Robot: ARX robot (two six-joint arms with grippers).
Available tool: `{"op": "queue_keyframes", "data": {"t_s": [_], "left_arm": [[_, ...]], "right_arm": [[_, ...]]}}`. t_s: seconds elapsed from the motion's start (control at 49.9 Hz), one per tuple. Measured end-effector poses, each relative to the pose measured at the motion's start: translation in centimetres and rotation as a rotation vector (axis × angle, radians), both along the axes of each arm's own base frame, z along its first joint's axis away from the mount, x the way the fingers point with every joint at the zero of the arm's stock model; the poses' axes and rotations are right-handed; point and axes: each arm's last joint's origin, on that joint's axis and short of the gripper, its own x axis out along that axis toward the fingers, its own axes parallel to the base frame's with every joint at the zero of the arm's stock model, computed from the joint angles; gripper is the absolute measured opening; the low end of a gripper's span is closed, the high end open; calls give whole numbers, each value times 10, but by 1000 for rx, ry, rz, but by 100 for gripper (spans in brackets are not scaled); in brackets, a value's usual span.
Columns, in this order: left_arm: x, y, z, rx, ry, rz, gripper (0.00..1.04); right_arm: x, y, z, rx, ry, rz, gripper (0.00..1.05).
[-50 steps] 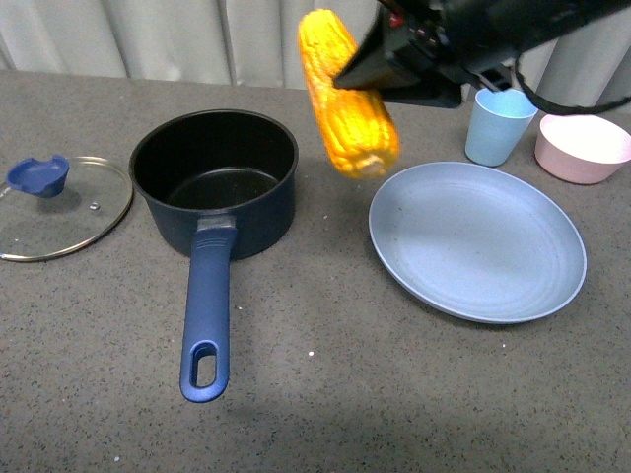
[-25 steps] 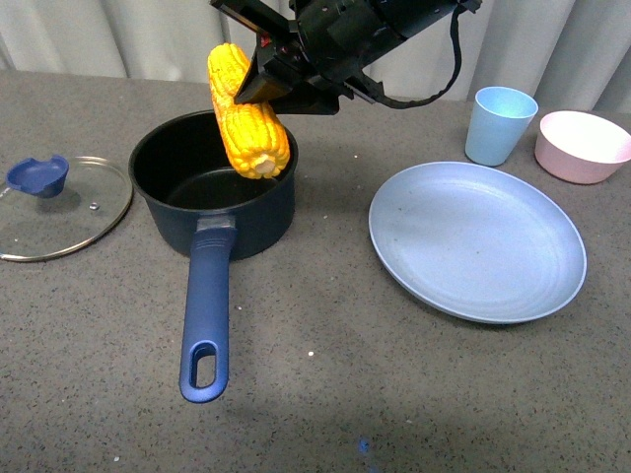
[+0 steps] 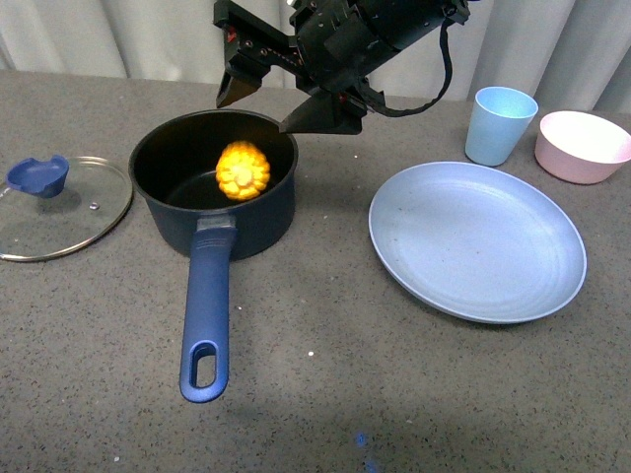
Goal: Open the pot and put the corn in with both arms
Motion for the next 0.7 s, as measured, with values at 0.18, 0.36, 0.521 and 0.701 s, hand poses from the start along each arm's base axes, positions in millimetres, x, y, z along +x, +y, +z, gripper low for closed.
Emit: {"op": "queue_keyframes", "data": {"t_s": [0.18, 0.36, 0.521, 0.701], "left_arm": [[0, 0, 0, 0, 0, 0, 98], [0, 0, 0, 0, 0, 0, 98], [0, 0, 0, 0, 0, 0, 98], [0, 0, 0, 0, 0, 0, 98]], "right_arm": [[0, -3, -2, -4, -4, -17, 96], [-7, -13, 7, -6, -52, -51, 96], [-18, -32, 30, -62, -220, -140, 96], [-45, -65, 53, -144, -375, -262, 96]]}}
